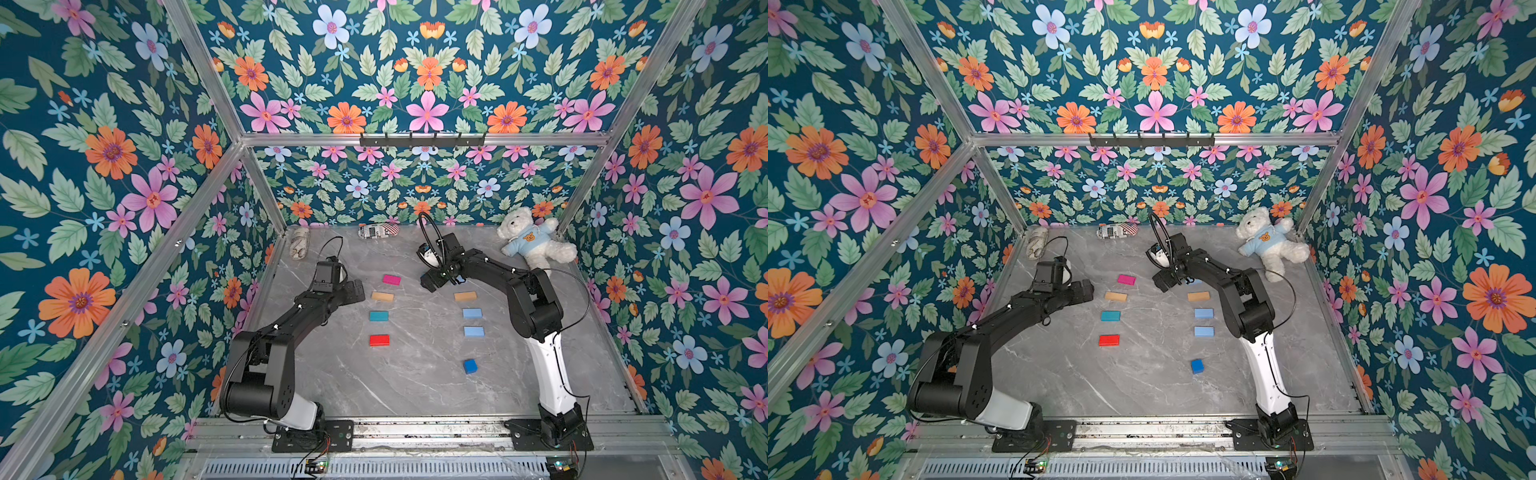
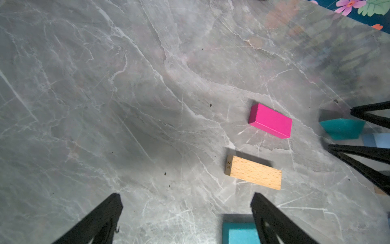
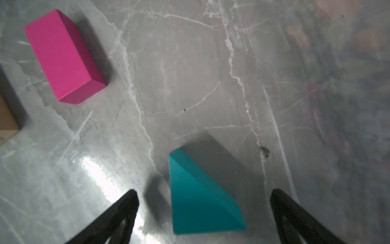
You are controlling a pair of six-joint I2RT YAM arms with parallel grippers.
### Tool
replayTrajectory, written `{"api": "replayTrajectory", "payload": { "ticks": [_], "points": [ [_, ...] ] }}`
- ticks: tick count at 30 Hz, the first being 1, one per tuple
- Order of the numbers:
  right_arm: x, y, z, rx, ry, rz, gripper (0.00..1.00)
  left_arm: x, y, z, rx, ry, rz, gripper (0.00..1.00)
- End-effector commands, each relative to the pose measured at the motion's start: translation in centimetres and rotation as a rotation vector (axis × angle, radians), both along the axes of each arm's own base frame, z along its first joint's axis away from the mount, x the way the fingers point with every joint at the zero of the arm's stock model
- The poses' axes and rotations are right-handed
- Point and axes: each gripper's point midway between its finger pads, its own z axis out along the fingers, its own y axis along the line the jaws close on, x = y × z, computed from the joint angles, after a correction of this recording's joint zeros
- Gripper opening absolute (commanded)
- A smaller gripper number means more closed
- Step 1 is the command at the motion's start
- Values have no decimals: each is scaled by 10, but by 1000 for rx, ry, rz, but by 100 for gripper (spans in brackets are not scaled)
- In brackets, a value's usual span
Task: Assemble a heart with building blocks
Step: Adjust the building block at the center of the board, then pick up the building block from the center of the board.
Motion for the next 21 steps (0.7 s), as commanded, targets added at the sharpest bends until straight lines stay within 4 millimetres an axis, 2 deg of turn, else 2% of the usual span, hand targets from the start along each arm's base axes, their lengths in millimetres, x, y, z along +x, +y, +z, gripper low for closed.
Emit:
{"api": "replayTrajectory", "payload": {
  "ticks": [1, 5, 7, 9, 10, 12, 13, 15, 21],
  "points": [
    [-2, 7, 38, 74, -37, -2, 99, 6, -7, 6, -10, -18, -16, 100],
    [-8, -2, 99, 135, -149, -47, 99, 18, -23, 7, 2, -12, -53, 100],
    [-1, -21, 126, 140, -246, -169, 99, 26, -37, 5, 19, 0, -85, 100],
    [12, -60, 136, 89, -285, -437, 99, 37, -56, -1, 42, 22, -127, 100],
    [13, -72, 132, 48, -253, -471, 99, 43, -65, -5, 46, 36, -148, 100],
    [12, -95, 107, -27, -106, -534, 99, 57, -85, -15, 63, 80, -191, 100],
    [9, -99, 94, -34, -43, -536, 99, 63, -93, -19, 69, 96, -205, 100],
    [0, -104, 71, -47, 15, -530, 99, 74, -108, -28, 72, 118, -235, 100],
    [-9, -114, 35, -105, 29, -531, 99, 89, -127, -47, 112, 180, -308, 99]
  ]
}}
